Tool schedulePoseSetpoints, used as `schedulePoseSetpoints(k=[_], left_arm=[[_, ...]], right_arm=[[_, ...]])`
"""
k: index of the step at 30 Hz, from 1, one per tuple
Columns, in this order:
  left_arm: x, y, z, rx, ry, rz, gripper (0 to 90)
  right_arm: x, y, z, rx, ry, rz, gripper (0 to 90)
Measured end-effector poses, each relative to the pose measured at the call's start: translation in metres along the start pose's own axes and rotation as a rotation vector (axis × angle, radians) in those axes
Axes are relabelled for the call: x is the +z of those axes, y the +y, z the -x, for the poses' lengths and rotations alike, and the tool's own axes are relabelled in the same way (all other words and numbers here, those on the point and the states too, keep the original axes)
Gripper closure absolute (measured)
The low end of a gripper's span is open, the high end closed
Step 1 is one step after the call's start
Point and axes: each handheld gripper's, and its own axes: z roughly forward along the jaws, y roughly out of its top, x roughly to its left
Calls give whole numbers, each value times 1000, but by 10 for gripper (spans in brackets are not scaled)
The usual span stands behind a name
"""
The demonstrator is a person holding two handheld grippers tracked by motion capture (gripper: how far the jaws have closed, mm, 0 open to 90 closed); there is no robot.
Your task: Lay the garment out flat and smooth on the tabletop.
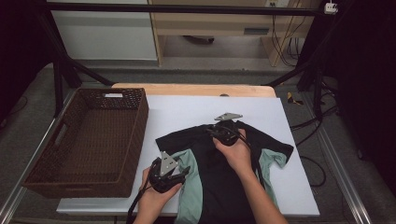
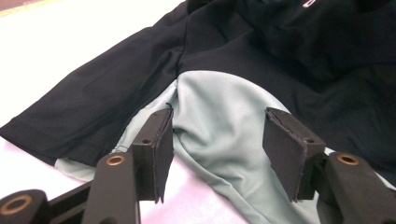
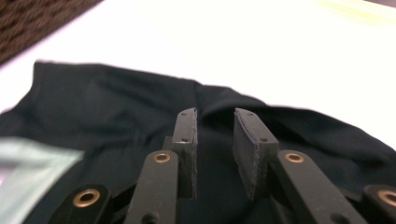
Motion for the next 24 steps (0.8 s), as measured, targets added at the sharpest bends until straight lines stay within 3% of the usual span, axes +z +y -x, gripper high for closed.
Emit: schedulePoseSetpoints(k=[9, 18, 20, 24], left_arm=[[0, 0, 1, 2, 9, 3, 425], [2, 0, 5, 14, 5, -3, 422], [2, 0, 6, 16, 4, -4, 422], [2, 0, 6, 21, 3, -6, 422]], right_arm=[[27, -3, 7, 63, 0, -25, 628], [36, -9, -1, 32, 33, -64, 592], [39, -8, -1, 34, 33, -73, 611], [44, -4, -3, 16, 24, -68, 744]])
